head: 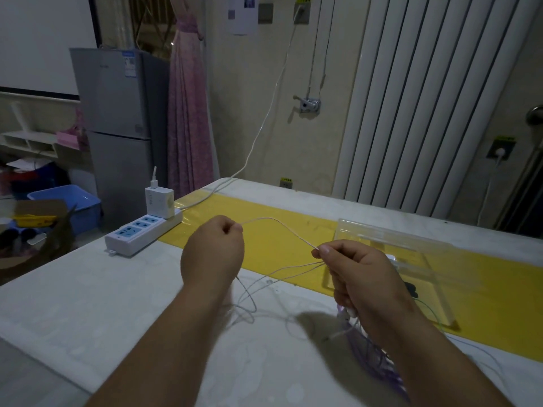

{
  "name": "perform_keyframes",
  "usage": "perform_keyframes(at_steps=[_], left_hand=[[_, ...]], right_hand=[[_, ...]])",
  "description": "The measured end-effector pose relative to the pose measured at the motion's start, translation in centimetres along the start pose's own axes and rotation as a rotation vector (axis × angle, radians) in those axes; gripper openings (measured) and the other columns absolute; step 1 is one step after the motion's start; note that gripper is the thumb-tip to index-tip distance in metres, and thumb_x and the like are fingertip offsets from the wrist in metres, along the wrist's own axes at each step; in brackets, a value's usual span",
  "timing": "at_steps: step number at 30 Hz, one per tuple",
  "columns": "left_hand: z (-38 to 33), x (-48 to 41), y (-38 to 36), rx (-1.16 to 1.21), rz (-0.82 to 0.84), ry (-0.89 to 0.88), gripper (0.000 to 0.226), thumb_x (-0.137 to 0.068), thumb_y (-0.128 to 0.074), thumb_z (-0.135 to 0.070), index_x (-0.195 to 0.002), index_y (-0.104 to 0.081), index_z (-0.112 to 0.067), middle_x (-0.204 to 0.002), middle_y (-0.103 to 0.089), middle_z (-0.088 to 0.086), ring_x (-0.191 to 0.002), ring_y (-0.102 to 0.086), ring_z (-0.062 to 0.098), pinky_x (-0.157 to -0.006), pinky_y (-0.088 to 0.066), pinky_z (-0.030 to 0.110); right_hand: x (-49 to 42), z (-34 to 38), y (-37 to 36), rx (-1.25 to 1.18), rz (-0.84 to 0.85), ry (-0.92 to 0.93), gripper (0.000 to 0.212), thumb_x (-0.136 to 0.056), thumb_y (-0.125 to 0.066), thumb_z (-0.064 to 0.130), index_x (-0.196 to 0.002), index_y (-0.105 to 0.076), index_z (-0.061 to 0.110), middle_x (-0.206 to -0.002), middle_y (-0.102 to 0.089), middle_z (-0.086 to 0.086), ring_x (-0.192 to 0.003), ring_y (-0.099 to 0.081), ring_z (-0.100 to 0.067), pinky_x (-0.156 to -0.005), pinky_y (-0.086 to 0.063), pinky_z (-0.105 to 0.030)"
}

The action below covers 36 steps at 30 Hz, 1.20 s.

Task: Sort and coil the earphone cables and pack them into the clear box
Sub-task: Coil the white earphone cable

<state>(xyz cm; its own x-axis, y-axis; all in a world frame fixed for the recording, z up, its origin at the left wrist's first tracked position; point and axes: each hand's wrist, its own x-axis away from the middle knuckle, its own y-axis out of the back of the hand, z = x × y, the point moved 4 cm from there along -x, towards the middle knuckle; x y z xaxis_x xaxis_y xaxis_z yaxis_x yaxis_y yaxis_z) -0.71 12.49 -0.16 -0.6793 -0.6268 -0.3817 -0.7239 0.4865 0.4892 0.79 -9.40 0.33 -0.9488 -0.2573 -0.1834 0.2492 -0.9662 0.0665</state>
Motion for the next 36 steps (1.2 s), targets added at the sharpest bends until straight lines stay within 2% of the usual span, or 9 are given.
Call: perform_keyframes(at_steps=[3, 6, 9, 13, 21, 25, 29, 32, 36], left_hand=[[-0.6, 0.8, -0.9, -0.171, 0.113, -0.177, 0.042, -0.08, -0.053, -0.017, -0.118, -0.061, -0.033, -0.111, -0.063, -0.006, -0.104, -0.055, 0.02, -0.086, -0.046, 0.038], [-1.9, 1.5, -1.0, 0.016, 0.166, -0.404, 0.064, -0.06, -0.048, -0.015, -0.121, -0.062, -0.032, -0.116, -0.061, -0.009, -0.108, -0.055, 0.015, -0.091, -0.045, 0.038], [-2.8, 2.2, -1.2, 0.135, 0.242, -0.604, 0.049, -0.063, -0.052, -0.016, -0.107, -0.071, -0.028, -0.109, -0.065, -0.013, -0.105, -0.057, 0.006, -0.092, -0.045, 0.031], [-3.2, 2.8, -1.9, 0.228, 0.349, -0.694, 0.028, -0.081, -0.054, -0.04, -0.095, -0.074, -0.026, -0.103, -0.068, -0.016, -0.107, -0.055, -0.004, -0.092, -0.04, 0.019], [-3.0, 2.8, -2.4, 0.357, 0.456, -0.432, 0.02, -0.097, -0.048, -0.018, -0.079, -0.055, -0.02, -0.075, -0.069, -0.006, -0.079, -0.065, 0.011, -0.074, -0.049, 0.036], [-3.3, 3.2, -2.3, 0.445, 0.53, -0.42, 0.012, -0.086, -0.054, -0.027, -0.074, -0.056, -0.024, -0.067, -0.06, 0.001, -0.067, -0.061, 0.016, -0.068, -0.05, 0.04], [-3.5, 3.0, -2.2, 0.19, 0.369, -0.593, 0.018, -0.089, -0.055, -0.024, -0.072, -0.051, -0.03, -0.072, -0.053, -0.005, -0.071, -0.048, 0.008, -0.062, -0.037, 0.026], [-2.9, 2.1, -1.6, 0.205, 0.193, -0.492, 0.02, -0.095, -0.053, -0.017, -0.076, -0.049, -0.018, -0.068, -0.048, -0.009, -0.067, -0.044, 0.004, -0.058, -0.03, 0.021], [-2.1, 1.2, -0.7, 0.275, 0.014, -0.337, 0.021, -0.098, -0.049, -0.021, -0.078, -0.049, -0.013, -0.063, -0.045, -0.006, -0.062, -0.042, 0.013, -0.056, -0.03, 0.032]], right_hand=[[0.1, -0.1, -0.1, 0.051, -0.012, 0.022, 0.021, -0.093, -0.06, 0.017, -0.076, -0.071, 0.012, -0.04, -0.039, 0.011, -0.037, -0.027, -0.009, -0.049, -0.024, -0.024], [0.3, 0.1, -0.3, 0.239, -0.046, 0.099, 0.02, -0.092, -0.061, 0.021, -0.076, -0.071, 0.017, -0.04, -0.046, 0.018, -0.037, -0.042, -0.001, -0.052, -0.027, -0.022], [0.4, 0.2, -0.5, 0.306, -0.042, 0.147, 0.018, -0.093, -0.061, 0.023, -0.077, -0.07, 0.018, -0.04, -0.044, 0.018, -0.038, -0.042, 0.0, -0.051, -0.027, -0.022], [0.3, -0.1, -0.4, 0.294, -0.051, 0.148, 0.018, -0.093, -0.061, 0.024, -0.078, -0.07, 0.019, -0.042, -0.046, 0.019, -0.04, -0.042, 0.001, -0.052, -0.028, -0.022], [0.1, -0.5, -0.3, 0.179, -0.055, 0.092, 0.019, -0.091, -0.062, 0.024, -0.077, -0.072, 0.017, -0.045, -0.048, 0.017, -0.043, -0.038, -0.001, -0.053, -0.028, -0.024], [0.2, -0.7, -0.5, 0.126, -0.033, 0.063, 0.017, -0.091, -0.063, 0.025, -0.079, -0.073, 0.019, -0.045, -0.043, 0.014, -0.045, -0.033, -0.008, -0.05, -0.028, -0.027], [0.2, -0.7, -0.8, 0.081, -0.002, 0.018, 0.018, -0.091, -0.063, 0.024, -0.078, -0.074, 0.018, -0.048, -0.038, 0.009, -0.044, -0.028, -0.013, -0.045, -0.026, -0.026], [0.2, -0.7, -0.8, 0.034, 0.002, -0.012, 0.02, -0.091, -0.062, 0.019, -0.075, -0.073, 0.014, -0.052, -0.038, 0.0, -0.042, -0.029, -0.013, -0.043, -0.026, -0.025], [0.4, -0.5, -0.8, 0.086, 0.057, 0.0, 0.022, -0.092, -0.059, 0.02, -0.076, -0.073, 0.016, -0.044, -0.038, 0.003, -0.036, -0.034, -0.013, -0.044, -0.03, -0.026]])
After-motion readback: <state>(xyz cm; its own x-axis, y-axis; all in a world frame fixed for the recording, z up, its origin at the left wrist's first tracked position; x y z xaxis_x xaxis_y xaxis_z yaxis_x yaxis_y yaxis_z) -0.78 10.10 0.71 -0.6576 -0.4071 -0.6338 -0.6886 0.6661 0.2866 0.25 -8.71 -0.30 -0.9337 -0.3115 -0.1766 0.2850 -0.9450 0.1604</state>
